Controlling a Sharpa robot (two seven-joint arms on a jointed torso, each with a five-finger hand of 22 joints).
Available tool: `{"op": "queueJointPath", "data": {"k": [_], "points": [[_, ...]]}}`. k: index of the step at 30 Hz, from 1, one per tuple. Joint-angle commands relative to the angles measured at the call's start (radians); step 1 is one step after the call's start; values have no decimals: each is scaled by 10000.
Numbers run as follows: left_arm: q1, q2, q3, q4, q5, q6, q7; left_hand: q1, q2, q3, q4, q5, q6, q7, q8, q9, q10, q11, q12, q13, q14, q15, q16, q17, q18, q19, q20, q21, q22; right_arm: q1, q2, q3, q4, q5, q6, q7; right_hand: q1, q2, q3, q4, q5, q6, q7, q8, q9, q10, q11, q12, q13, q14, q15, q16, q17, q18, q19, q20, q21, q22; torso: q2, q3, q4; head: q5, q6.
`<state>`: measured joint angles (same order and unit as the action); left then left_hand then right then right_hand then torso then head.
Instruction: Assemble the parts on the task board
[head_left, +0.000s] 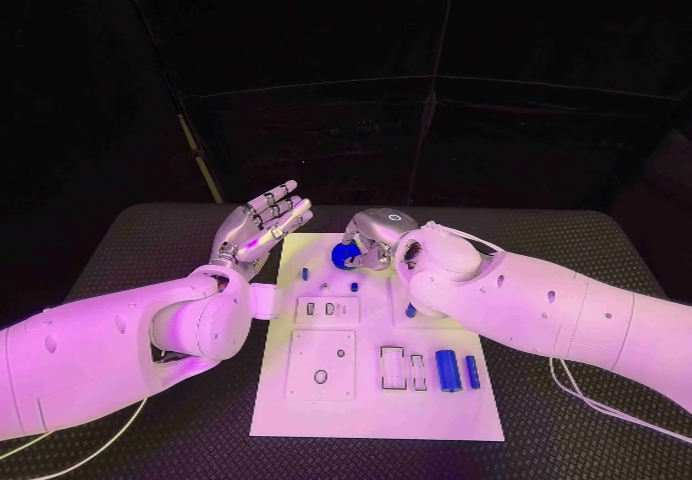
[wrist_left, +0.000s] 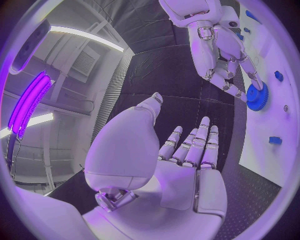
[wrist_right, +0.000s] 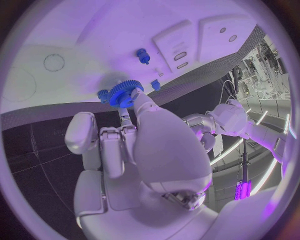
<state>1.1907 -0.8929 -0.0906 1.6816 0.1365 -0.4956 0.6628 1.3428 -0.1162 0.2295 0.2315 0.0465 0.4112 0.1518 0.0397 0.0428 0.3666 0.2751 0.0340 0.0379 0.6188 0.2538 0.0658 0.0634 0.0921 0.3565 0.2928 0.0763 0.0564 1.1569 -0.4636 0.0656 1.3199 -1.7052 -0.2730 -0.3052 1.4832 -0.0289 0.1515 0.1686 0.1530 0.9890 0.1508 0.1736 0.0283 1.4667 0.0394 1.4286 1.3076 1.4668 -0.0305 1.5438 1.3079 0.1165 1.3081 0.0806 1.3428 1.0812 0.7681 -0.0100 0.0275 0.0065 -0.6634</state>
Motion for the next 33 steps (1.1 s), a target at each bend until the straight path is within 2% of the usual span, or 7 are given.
{"op": "queueJointPath", "data": {"k": [1, 4, 7, 15, 19, 23, 33], "points": [[20, 11, 11, 16, -84, 108, 53, 40, 90, 13, -66, 29, 42, 1469, 51, 10, 67, 1, 44, 10, 41, 6, 43, 15, 129, -15, -19, 47, -2, 21, 61, -7, -50, -166, 246, -118, -154, -53, 84, 5, -75, 481, -213, -103, 402, -100, 48, -131, 936, 907, 36, 62, 2012, -195, -20, 1, 57, 13, -8, 1, -23, 17, -16], [21, 18, 11, 11, -84, 106, 48, 40, 90, 13, -66, 29, 42, 1469, 51, 10, 67, 1, 44, 10, 41, 6, 43, 15, 129, -15, -19, 47, -2, 21, 98, -16, -125, -170, 262, -171, -269, -130, 149, 6, -66, 58, -51, -415, 351, -284, 179, -360, 714, 910, 136, 66, 2025, -200, -31, 71, 47, 0, -12, -2, -17, 14, -34], [21, 21, 11, 5, -84, 105, 39, 40, 90, 13, -66, 29, 42, 1469, 51, 10, 67, 1, 44, 10, 41, 6, 43, 15, 129, -15, -19, 47, -2, 21, 128, -24, -210, -172, 286, -223, -361, -208, 204, -1, -82, -175, 51, -603, 356, -449, 272, -560, 523, 910, 220, 67, 2028, -196, -50, 151, 33, -23, -6, 13, -3, 15, -32], [21, 18, 11, 5, -84, 101, 28, 40, 90, 13, -66, 29, 42, 1469, 51, 10, 67, 1, 44, 10, 41, 6, 43, 15, 129, -15, -19, 47, -2, 22, 191, -36, -371, -175, 373, -230, -630, -500, 219, 16, -206, -839, 239, -1097, 359, -662, 455, -800, 293, 910, 389, 70, 2038, -182, -88, 325, 15, -58, -7, 0, -15, 54, -38], [22, 24, 11, 5, -84, 110, 21, 40, 90, 13, -66, 29, 42, 1469, 51, 10, 67, 1, 44, 10, 41, 6, 43, 15, 129, -15, -19, 47, -2, 22, 208, -40, -401, -175, 389, -260, -806, -663, 165, 127, -146, -1237, 311, -1141, 355, -734, 525, -877, 212, 911, 455, 74, 2050, -176, -107, 395, 9, -76, -5, 6, -22, 47, -36], [22, 24, 11, 5, -84, 111, 14, 34, 96, 19, -78, 29, 21, 1469, 46, 6, 67, 0, 44, 9, 50, 6, 42, 14, 127, -17, -20, 46, -4, 22, 214, -42, -407, -154, 502, -276, -838, -707, 166, 163, 14, -1148, 315, -1101, 384, -762, 535, -908, 180, 919, 471, 87, 2090, -174, -108, 417, 11, -74, -8, 4, -22, 51, -39], [22, 19, 11, 11, -84, 109, 9, 34, 96, 19, -78, 29, 21, 1469, 46, 6, 67, 0, 44, 9, 50, 6, 42, 14, 127, -17, -20, 46, -4, 22, 213, -48, -375, -7, 814, -228, -1040, -745, 122, 320, 16, -808, 242, -967, 453, -676, 483, -806, 271, 924, 440, 95, 2114, -175, -91, 409, 31, -44, -4, 1, -14, 54, -56]]}}
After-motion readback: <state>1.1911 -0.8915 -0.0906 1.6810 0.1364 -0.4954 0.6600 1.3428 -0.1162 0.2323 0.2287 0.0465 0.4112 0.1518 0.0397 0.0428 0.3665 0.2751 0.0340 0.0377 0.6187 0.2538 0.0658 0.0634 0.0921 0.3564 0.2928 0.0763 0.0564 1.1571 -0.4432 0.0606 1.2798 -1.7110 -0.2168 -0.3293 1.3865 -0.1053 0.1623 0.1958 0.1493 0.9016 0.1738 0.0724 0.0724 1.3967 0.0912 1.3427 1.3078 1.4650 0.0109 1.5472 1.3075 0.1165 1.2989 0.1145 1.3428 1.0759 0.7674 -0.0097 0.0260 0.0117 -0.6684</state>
